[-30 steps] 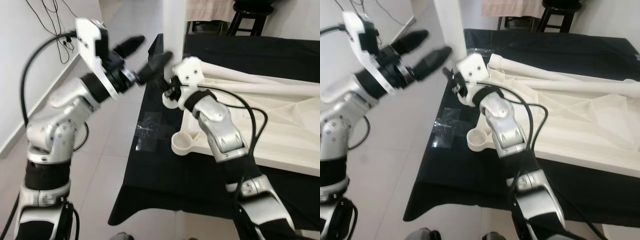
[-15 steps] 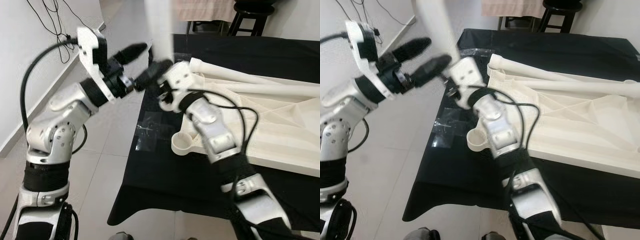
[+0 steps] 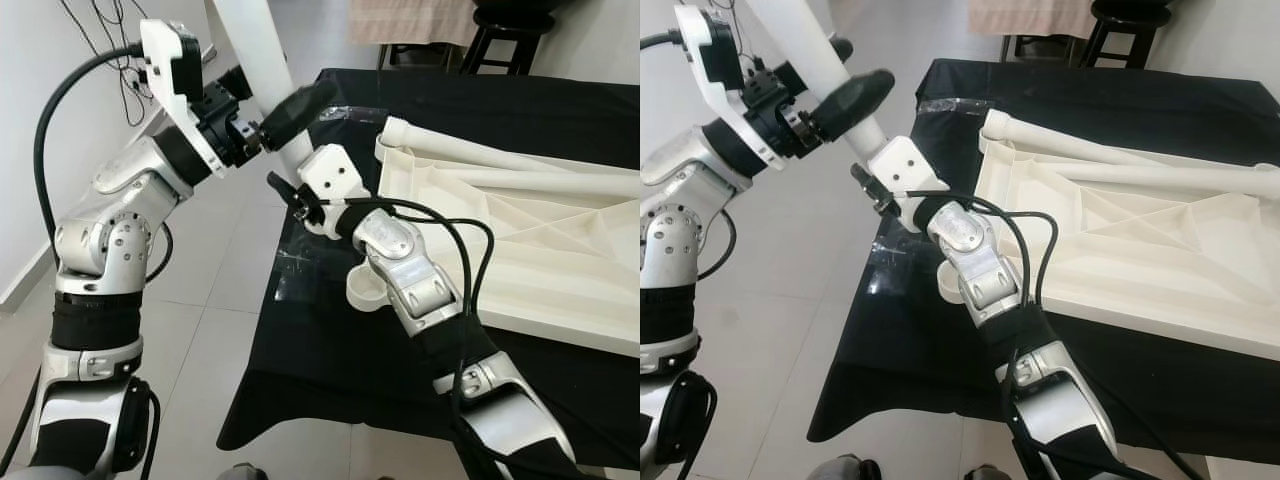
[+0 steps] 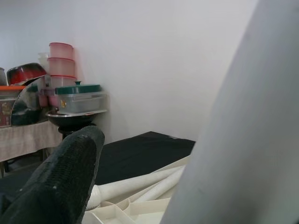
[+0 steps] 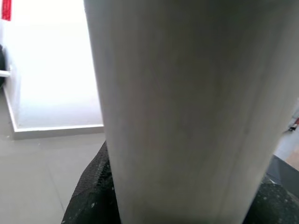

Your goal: Building children table

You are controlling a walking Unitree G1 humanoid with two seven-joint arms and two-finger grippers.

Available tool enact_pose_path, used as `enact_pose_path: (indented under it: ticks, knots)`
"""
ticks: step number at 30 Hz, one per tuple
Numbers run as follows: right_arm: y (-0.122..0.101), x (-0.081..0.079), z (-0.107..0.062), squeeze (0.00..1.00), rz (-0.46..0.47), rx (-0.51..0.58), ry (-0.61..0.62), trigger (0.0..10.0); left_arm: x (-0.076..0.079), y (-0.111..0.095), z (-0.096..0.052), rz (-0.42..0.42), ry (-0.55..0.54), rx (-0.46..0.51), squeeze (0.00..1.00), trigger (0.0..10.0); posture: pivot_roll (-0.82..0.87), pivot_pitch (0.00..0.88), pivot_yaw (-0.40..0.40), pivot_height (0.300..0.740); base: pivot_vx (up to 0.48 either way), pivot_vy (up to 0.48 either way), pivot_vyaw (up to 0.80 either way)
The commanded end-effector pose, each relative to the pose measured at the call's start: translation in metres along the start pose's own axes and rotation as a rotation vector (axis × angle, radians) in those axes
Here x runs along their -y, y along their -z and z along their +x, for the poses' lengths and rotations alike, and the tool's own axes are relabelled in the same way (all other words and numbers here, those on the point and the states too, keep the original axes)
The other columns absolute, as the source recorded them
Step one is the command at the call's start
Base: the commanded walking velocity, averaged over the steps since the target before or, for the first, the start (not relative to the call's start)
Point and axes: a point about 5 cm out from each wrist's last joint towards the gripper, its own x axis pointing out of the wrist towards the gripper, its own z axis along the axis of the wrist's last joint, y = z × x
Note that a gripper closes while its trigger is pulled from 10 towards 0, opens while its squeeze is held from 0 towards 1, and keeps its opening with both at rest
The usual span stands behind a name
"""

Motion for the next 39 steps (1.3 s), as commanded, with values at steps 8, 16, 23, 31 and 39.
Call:
enact_pose_path:
  ticks: [8,16,23,31,39]
  knots:
    - [0.007,-0.003,0.000,0.00,0.012,-0.006,-0.008,10.0,-0.003,0.005,-0.004,0.062,-0.012,-0.032,0.00,4.6,0.04,0.062,-0.004,0.740,0.000,0.000,0.00]
    - [0.015,-0.001,0.001,0.00,0.013,-0.069,0.027,10.0,-0.005,-0.001,-0.001,0.162,-0.042,-0.027,0.00,0.0,0.05,0.062,-0.010,0.740,0.000,0.000,0.00]
    - [0.022,0.015,0.002,0.00,0.003,-0.137,0.124,10.0,-0.005,-0.003,-0.001,0.206,-0.029,-0.043,0.00,0.0,0.03,0.066,-0.020,0.740,0.000,0.000,0.00]
    - [0.000,0.018,0.004,1.00,0.194,0.035,-0.002,10.0,-0.009,-0.010,-0.001,0.110,0.176,-0.054,0.00,0.0,0.02,0.063,-0.012,0.740,0.000,0.000,0.00]
    - [-0.015,0.012,0.000,0.95,0.127,0.132,-0.284,10.0,0.005,-0.013,0.003,-0.055,0.567,-0.137,0.00,0.0,0.01,0.050,-0.009,0.740,0.000,0.000,0.00]
